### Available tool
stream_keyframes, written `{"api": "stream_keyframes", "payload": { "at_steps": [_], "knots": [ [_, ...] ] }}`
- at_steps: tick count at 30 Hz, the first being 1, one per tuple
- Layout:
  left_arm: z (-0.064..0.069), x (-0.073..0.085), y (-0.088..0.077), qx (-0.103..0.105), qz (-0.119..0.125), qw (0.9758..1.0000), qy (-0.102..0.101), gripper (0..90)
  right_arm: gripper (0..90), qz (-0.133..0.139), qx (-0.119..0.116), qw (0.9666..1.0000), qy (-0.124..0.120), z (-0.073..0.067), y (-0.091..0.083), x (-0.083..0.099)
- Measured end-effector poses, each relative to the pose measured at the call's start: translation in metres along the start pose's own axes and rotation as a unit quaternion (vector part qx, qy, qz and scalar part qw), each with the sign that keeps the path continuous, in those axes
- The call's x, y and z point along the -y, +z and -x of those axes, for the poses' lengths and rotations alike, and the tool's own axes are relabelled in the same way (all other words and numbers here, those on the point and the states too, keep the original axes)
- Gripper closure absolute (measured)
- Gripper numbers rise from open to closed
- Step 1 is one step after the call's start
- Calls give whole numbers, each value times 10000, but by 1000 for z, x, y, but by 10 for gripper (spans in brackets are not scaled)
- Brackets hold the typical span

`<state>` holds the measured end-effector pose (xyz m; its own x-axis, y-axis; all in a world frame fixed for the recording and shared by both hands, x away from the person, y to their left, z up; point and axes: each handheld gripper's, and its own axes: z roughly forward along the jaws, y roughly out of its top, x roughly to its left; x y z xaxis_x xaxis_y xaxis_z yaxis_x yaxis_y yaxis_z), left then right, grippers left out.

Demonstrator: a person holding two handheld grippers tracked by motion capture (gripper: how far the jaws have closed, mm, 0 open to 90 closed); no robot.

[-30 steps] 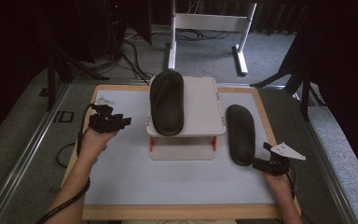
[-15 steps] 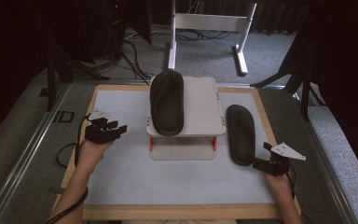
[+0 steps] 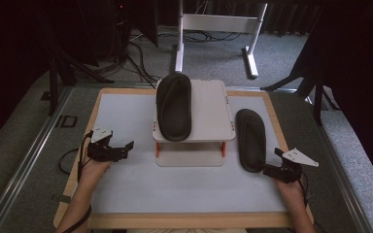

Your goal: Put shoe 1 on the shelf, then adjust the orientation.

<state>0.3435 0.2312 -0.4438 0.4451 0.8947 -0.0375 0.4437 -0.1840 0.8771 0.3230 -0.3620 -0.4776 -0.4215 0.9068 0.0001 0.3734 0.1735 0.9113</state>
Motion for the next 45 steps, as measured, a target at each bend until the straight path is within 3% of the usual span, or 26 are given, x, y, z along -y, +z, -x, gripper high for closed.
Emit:
{"api": "stream_keyframes", "payload": {
  "at_steps": [3,6,8,9,11,12,17,19,23,25,27,28,30,33,34,39,43,44,45],
  "knots": [
    [1,7,-5,-107,248,9996,45,12,152,1,28,10000,16,0,0,0],
    [0,12,-8,-30,451,9990,-4,12,129,15,8,10000,5,0,0,0],
    [-1,19,-12,46,652,9978,-102,12,116,38,250,9997,45,-1,-1,0],
    [-2,23,-15,-30,830,9965,-127,12,119,71,307,9995,60,-1,-1,0],
    [-4,25,-17,-50,905,9958,-155,12,138,56,214,9997,82,0,-1,0],
    [-6,30,-21,-115,1058,9941,-198,13,130,30,144,9998,125,1,-1,0],
    [-10,41,-28,-262,1062,9940,-17,13,124,7,208,9997,84,0,0,0],
    [-12,47,-30,-450,1080,9931,-35,12,121,-25,249,9996,89,0,1,0],
    [-15,59,-33,-532,1107,9924,-80,12,116,-20,375,9991,194,2,1,-1],
    [-17,66,-34,-528,1113,9923,-81,12,163,-24,408,9990,189,1,1,0],
    [-18,69,-35,-529,1179,9916,-110,12,170,-103,347,9991,206,2,2,-1],
    [-18,70,-37,-512,1317,9899,-147,12,171,-106,375,9990,199,2,2,-1],
    [-18,71,-38,-513,1364,9892,-144,12,172,-122,633,9979,108,-2,3,-1],
    [-18,72,-39,-527,1447,9880,-147,13,171,-174,674,9976,-37,-4,4,-2],
    [-19,73,-39,-492,1463,9878,-188,13,138,-279,810,9962,-180,-8,6,-2],
    [-18,73,-39,-500,1488,9875,-141,12,162,-497,642,9965,-176,-7,10,-3],
    [-15,73,-39,-502,1472,9878,-13,13,191,-468,528,9975,21,-3,8,-3],
    [-14,73,-39,-474,1483,9878,22,12,217,-608,413,9970,227,1,7,-4],
    [-13,73,-39,-527,1474,9876,64,13,222,-662,447,9965,234,2,7,-4]
  ]
}}
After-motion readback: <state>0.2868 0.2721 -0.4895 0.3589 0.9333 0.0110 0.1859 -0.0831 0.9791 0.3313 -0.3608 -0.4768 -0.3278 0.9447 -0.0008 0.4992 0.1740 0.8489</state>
